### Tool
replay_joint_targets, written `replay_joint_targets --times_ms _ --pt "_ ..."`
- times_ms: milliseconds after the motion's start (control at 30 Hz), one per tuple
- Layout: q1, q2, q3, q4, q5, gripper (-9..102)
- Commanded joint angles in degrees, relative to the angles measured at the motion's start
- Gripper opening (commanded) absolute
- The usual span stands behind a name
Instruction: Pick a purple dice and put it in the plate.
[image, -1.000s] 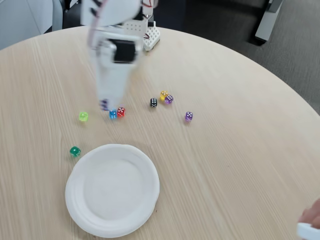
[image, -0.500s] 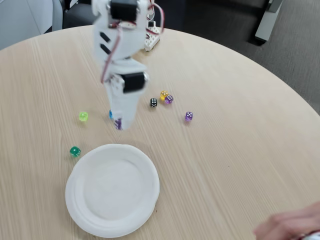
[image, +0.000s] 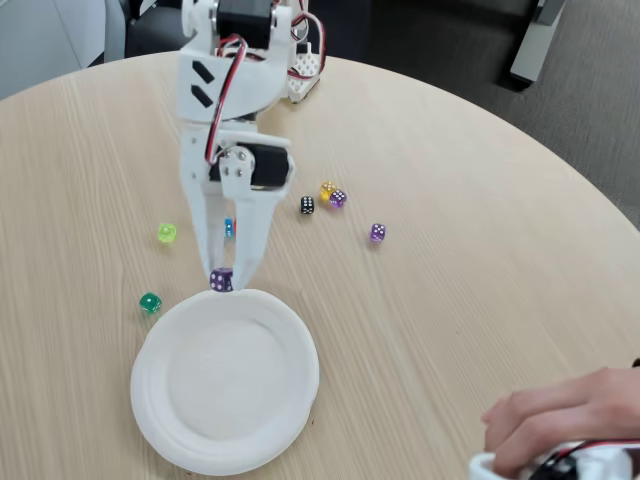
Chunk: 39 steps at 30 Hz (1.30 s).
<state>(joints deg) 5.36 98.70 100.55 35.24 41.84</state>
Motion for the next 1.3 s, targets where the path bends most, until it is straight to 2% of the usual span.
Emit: replay_joint_targets --times_ms 0,600,1267 --pt "-0.35 -1.85 -0.18 -0.44 -0.97 0" --pt "-0.7 -6.77 13.27 -0.18 -0.79 0" --pt "0.26 -6.94 12.57 -1.05 -8.09 0"
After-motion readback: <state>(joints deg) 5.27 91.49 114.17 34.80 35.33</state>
